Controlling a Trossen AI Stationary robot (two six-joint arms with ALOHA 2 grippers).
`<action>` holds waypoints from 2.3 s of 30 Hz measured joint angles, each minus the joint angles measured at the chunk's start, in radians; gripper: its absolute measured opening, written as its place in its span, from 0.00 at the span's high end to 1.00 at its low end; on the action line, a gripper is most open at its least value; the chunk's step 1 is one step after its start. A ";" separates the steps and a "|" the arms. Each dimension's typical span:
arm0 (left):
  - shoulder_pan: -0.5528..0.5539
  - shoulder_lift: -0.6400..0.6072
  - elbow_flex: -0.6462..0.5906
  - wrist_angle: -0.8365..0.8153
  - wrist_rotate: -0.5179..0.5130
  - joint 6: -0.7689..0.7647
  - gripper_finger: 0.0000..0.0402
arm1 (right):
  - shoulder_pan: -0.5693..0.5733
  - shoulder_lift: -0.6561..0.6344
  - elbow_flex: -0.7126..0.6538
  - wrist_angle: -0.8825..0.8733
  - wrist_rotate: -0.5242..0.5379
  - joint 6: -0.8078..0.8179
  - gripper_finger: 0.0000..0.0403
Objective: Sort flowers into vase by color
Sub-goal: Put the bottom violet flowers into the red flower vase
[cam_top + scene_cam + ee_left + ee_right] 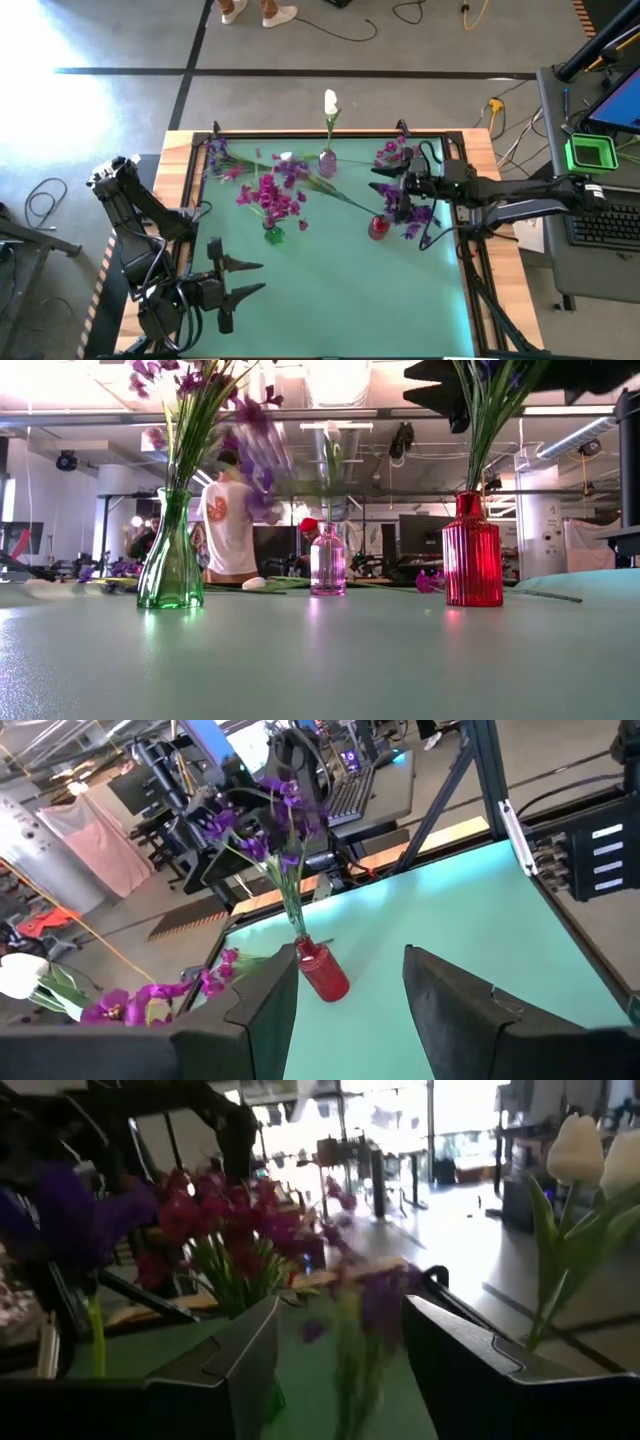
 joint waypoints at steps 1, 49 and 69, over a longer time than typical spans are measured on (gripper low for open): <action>0.000 0.002 0.000 0.000 0.000 0.005 0.58 | 0.000 0.000 0.023 -0.043 0.001 -0.001 0.49; -0.051 -0.012 0.121 -0.148 -0.008 0.001 0.58 | -0.009 0.711 1.370 -1.531 0.107 0.077 0.35; -0.110 -0.015 0.119 -0.191 -0.008 -0.080 0.58 | -0.008 0.888 1.179 -1.466 0.028 0.007 0.34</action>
